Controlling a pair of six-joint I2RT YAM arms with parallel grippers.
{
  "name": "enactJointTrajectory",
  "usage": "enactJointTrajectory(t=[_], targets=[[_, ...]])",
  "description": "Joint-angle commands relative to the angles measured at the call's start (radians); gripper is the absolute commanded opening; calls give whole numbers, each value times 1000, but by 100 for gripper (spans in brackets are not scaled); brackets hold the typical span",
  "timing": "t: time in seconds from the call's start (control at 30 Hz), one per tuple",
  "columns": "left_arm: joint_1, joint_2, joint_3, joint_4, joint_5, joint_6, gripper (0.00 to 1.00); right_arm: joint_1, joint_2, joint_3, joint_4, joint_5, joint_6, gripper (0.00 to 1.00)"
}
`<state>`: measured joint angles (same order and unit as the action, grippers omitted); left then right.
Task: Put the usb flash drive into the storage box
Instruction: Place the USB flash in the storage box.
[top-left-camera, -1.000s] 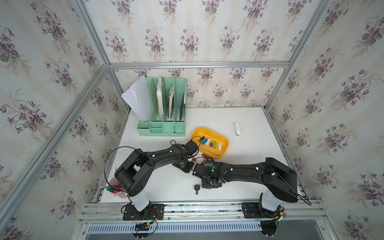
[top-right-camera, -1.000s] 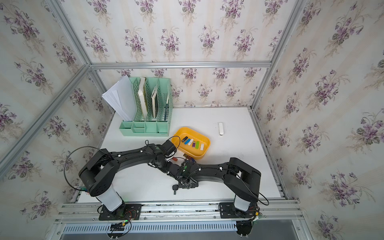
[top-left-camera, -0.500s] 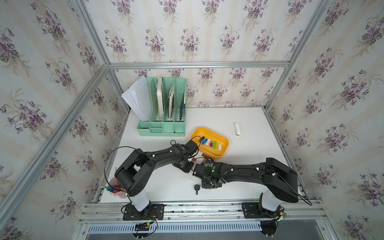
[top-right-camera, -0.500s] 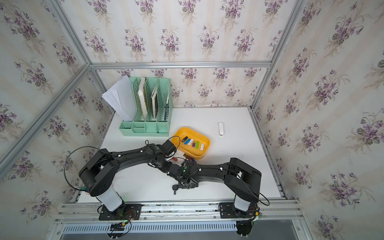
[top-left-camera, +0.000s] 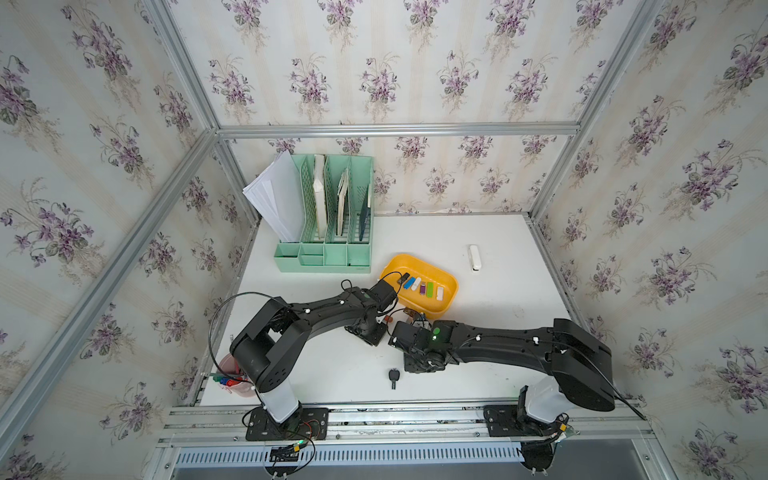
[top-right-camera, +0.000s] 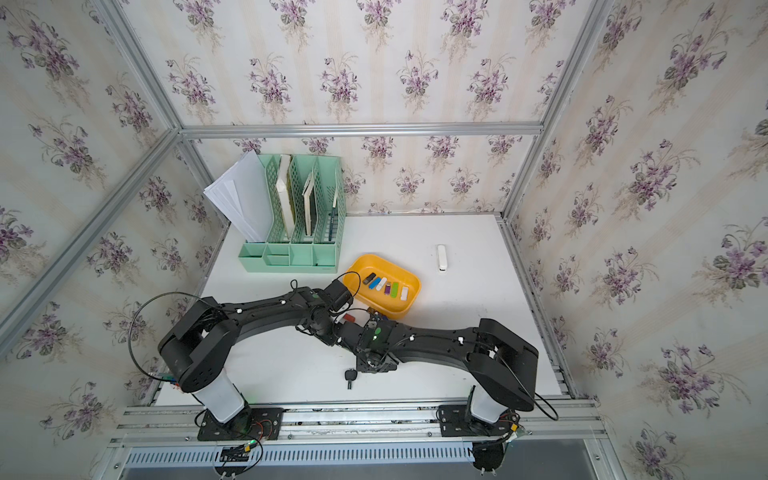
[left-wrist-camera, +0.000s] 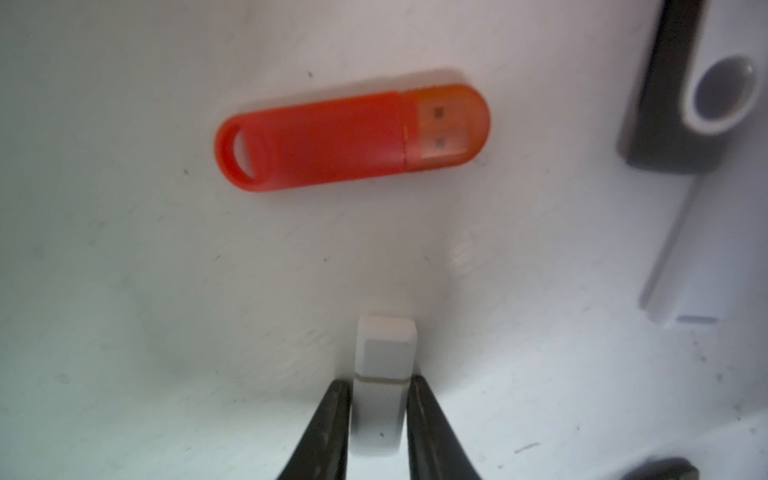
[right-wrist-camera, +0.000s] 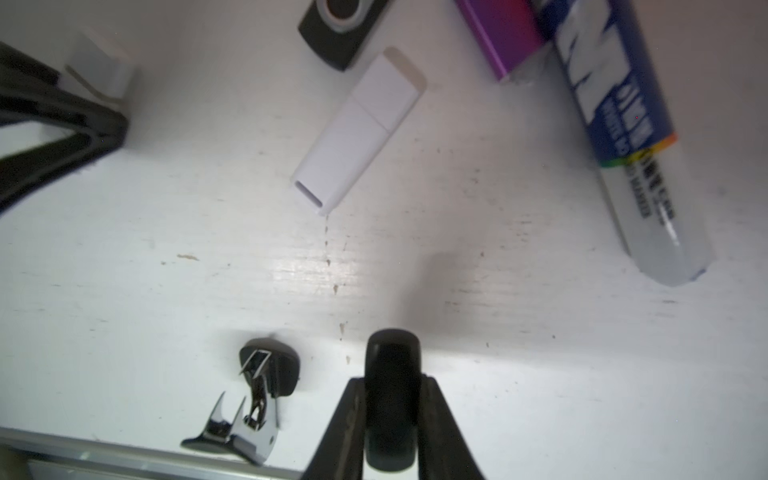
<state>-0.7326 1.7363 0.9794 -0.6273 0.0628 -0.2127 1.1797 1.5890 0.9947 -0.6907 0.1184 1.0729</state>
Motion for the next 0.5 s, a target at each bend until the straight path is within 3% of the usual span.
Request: enactJointTrajectory(t=[0.0, 0.17, 0.47], targets=[[1, 34, -19, -27, 59, -7, 29, -24, -36, 33, -70, 53, -26, 19], [4, 42, -15, -31, 60, -10, 29, -105, -80, 136, -189, 118, -102, 18], [15, 63, -6, -36, 74, -25, 29, -371, -61, 291, -193, 105, -352, 17]])
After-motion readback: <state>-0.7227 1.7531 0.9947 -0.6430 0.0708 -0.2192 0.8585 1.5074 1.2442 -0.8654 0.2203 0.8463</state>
